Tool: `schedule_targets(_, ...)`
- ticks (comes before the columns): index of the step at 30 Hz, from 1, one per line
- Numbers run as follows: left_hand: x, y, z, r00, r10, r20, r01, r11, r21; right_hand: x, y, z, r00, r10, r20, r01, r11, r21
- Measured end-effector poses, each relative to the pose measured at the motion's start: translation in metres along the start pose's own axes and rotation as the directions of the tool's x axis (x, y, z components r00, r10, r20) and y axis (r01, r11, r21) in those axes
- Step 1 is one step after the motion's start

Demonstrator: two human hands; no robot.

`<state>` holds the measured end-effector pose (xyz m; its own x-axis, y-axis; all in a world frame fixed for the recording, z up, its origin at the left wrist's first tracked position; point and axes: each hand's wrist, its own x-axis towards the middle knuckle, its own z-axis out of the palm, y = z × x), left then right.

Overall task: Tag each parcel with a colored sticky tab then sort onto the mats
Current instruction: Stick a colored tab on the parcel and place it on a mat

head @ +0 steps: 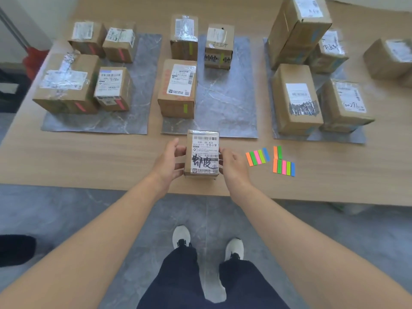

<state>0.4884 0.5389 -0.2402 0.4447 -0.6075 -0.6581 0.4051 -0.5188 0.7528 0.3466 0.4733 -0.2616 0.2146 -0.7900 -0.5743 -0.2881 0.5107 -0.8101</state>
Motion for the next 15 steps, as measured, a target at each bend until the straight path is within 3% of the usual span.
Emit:
schedule_targets(11, 0.008, -0.02, -0.011, 1.0, 0.001, 0.02, -0.002, 1.0, 0.025, -0.004, 0.02, 0.01, 0.999, -0.031, -0.015, 0.031, 0.999, -0.045)
schedule_targets(15, 0.0, -0.005, -0.009, 0.989, 0.138, -0.046, -0.131, 0.982, 0.139, -0.012, 0.01, 0.002, 0.992, -0.025, -0.127, 0.022, 0.999, -0.024)
